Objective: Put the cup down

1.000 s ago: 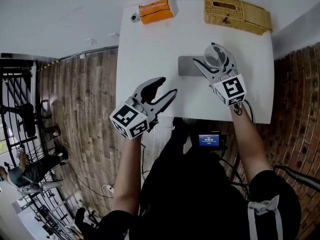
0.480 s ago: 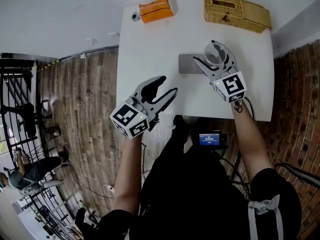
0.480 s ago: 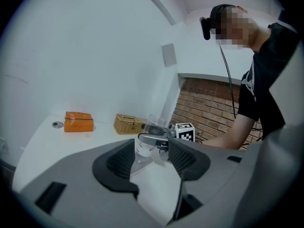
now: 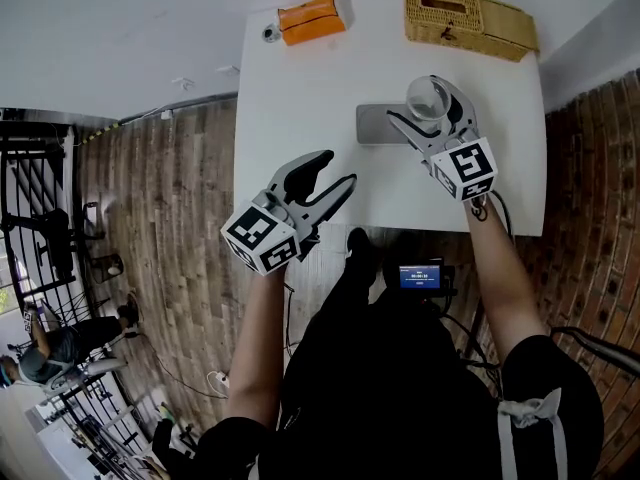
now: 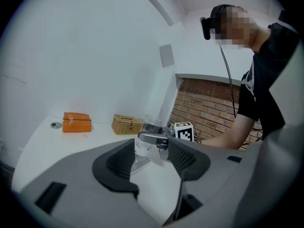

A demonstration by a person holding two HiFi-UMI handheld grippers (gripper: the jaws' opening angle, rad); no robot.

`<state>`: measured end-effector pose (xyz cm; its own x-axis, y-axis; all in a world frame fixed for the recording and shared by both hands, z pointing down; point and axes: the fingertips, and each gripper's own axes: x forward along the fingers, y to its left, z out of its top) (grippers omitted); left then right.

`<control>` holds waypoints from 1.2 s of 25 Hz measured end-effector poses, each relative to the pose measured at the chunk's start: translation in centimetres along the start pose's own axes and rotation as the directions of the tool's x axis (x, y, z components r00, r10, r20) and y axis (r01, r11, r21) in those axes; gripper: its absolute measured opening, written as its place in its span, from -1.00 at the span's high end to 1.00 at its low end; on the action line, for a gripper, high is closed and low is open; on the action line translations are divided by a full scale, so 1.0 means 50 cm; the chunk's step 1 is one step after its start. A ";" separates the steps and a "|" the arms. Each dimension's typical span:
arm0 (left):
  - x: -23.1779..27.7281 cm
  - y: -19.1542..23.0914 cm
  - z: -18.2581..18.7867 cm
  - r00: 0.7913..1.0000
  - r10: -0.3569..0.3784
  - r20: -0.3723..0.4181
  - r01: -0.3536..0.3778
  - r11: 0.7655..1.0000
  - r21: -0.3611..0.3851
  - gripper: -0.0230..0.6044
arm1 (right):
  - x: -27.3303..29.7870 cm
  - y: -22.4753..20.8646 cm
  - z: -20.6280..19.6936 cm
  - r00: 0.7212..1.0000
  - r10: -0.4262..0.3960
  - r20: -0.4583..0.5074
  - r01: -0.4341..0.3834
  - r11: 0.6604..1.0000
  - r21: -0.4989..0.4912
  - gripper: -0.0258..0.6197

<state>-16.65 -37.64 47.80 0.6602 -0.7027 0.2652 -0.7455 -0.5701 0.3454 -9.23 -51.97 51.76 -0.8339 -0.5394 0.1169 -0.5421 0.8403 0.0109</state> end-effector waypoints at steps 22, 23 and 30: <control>-0.013 -0.035 -0.023 0.998 -0.059 -0.006 0.060 0.998 0.034 0.20 | -0.195 -0.007 0.010 0.987 -0.156 -0.024 0.158 0.979 0.129 -0.38; -0.012 -0.038 -0.023 0.998 -0.065 -0.005 0.065 0.997 0.037 0.20 | -0.202 -0.003 0.013 0.987 -0.158 -0.026 0.160 0.978 0.137 -0.37; -0.005 -0.056 -0.013 0.994 -0.110 0.007 0.109 0.992 0.062 0.21 | -0.232 0.047 0.040 0.992 -0.090 -0.093 0.107 0.974 0.199 -0.33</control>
<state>-14.65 -35.60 47.35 0.7373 -0.6388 0.2199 -0.6734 -0.6685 0.3157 -1.02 -43.83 48.42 -0.7687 -0.6051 0.2072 -0.6377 0.7501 -0.1750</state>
